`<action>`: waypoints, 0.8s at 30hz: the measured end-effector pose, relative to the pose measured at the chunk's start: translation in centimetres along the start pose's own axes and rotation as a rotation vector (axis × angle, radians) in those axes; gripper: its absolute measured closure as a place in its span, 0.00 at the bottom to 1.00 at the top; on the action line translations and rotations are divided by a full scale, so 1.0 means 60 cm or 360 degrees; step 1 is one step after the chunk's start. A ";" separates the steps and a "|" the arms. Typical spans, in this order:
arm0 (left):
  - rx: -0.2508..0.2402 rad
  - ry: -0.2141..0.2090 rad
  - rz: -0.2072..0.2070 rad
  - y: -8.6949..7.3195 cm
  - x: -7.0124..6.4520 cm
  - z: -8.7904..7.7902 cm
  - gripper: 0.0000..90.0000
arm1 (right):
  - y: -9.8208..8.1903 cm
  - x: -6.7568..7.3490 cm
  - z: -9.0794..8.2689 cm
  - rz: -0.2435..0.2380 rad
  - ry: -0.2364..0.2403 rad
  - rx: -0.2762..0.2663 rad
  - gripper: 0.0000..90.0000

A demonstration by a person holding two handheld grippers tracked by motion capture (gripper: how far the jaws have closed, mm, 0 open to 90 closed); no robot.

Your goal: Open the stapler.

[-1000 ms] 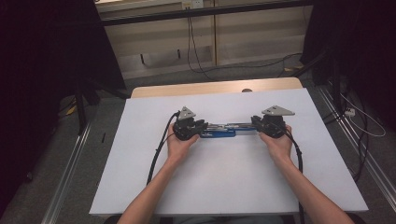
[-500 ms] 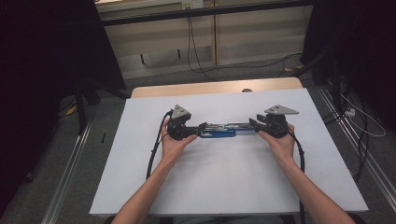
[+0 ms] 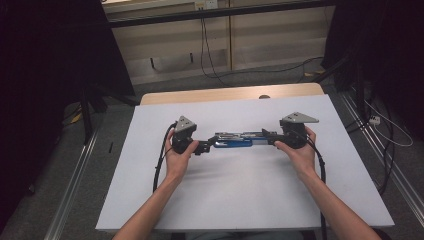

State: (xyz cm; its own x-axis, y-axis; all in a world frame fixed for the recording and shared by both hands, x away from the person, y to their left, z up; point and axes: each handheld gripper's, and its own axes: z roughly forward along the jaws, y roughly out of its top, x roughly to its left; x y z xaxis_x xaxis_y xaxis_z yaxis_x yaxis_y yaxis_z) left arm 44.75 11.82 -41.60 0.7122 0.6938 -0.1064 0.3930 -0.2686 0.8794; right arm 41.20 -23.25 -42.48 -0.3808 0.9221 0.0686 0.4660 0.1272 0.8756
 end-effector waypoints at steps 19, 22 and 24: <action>-0.0027 0.0099 0.0065 -0.028 -0.009 -0.045 0.07 | -0.017 -0.023 -0.039 -0.0001 -0.0038 0.0029 0.18; -0.0027 0.0092 0.0044 -0.035 -0.008 -0.050 0.07 | -0.021 -0.028 -0.050 0.0006 -0.0045 0.0027 0.18; -0.0034 0.0094 0.0040 -0.040 -0.007 -0.056 0.08 | -0.023 -0.033 -0.056 0.0013 -0.0052 0.0027 0.18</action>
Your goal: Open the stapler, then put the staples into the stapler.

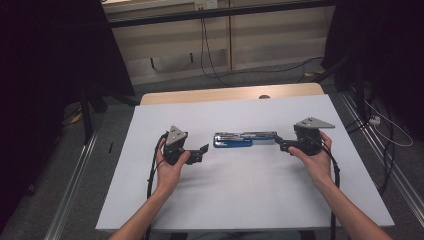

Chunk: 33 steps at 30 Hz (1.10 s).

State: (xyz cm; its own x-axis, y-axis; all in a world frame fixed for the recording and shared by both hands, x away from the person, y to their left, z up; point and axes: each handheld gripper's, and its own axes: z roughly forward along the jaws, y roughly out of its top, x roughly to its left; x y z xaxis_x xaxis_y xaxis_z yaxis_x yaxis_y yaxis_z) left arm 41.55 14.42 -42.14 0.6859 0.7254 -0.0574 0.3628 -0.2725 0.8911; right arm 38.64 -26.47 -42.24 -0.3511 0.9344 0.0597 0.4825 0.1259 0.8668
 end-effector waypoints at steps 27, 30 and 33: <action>0.0005 0.0107 -0.0024 -0.053 -0.006 -0.123 0.07 | -0.003 -0.011 -0.021 0.0037 0.0041 0.0025 0.19; 0.0011 0.0110 -0.0023 -0.062 -0.002 -0.136 0.07 | 0.004 -0.012 -0.015 0.0029 0.0052 0.0055 0.19; 0.0036 0.0081 -0.0052 -0.074 0.003 -0.155 0.07 | 0.011 -0.014 -0.010 0.0023 0.0065 0.0103 0.19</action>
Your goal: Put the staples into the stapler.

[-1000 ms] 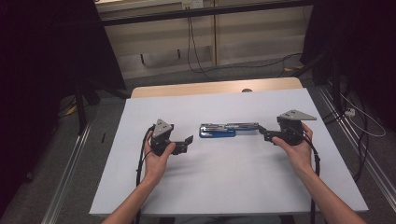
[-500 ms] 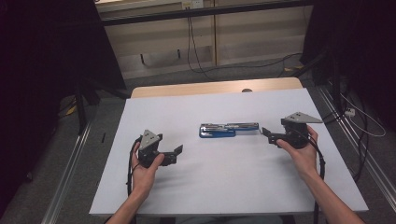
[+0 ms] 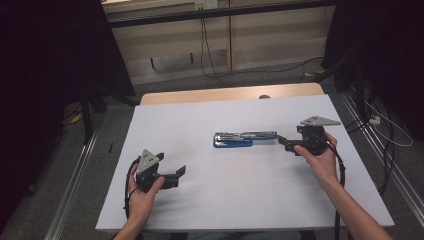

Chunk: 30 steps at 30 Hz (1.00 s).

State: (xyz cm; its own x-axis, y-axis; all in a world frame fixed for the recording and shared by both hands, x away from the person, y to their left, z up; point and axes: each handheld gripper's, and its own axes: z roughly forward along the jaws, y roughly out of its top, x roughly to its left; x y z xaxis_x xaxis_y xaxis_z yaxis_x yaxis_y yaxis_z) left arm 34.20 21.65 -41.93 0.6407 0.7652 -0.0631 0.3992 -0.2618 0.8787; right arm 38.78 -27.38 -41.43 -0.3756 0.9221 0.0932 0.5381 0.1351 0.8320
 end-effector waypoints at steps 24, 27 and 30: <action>0.0003 -0.0007 0.0086 -0.010 -0.024 -0.010 0.07 | 0.009 -0.040 0.038 -0.0033 0.0075 0.0352 0.27; -0.0003 -0.0019 0.0069 -0.012 -0.021 -0.011 0.07 | 0.013 -0.042 0.046 -0.0046 0.0083 0.0394 0.35; -0.0020 -0.0019 0.0027 -0.013 -0.012 -0.014 0.06 | 0.021 -0.043 0.051 -0.0059 0.0074 0.0416 0.43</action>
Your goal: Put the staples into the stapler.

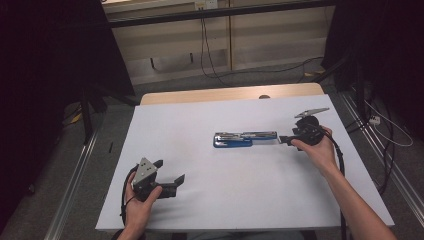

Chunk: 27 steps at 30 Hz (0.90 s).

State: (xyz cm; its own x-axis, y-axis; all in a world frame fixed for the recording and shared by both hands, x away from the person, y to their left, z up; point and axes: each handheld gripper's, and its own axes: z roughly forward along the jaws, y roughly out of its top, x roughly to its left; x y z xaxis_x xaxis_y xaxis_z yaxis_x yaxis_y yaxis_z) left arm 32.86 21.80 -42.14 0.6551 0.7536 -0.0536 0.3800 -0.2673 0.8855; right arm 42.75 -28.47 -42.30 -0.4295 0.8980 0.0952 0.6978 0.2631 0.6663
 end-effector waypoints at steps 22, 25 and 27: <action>0.0036 0.0021 -0.0002 -0.003 0.002 0.002 0.06 | 0.018 0.003 0.035 0.0025 0.0022 0.0237 0.61; 0.0041 0.0020 0.0003 -0.003 0.002 0.002 0.06 | 0.020 0.003 0.037 0.0025 0.0025 0.0249 0.62; 0.0040 0.0018 0.0003 -0.003 0.002 0.002 0.06 | 0.021 0.003 0.037 0.0033 0.0033 0.0269 0.62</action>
State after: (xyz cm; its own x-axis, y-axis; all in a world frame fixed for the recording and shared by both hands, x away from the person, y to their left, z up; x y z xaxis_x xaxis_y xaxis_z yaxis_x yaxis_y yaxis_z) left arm 32.96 21.84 -42.36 0.6482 0.7600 -0.0465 0.3952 -0.2836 0.8737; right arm 44.82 -27.23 -43.11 -0.4245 0.8969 0.1241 0.7923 0.3016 0.5303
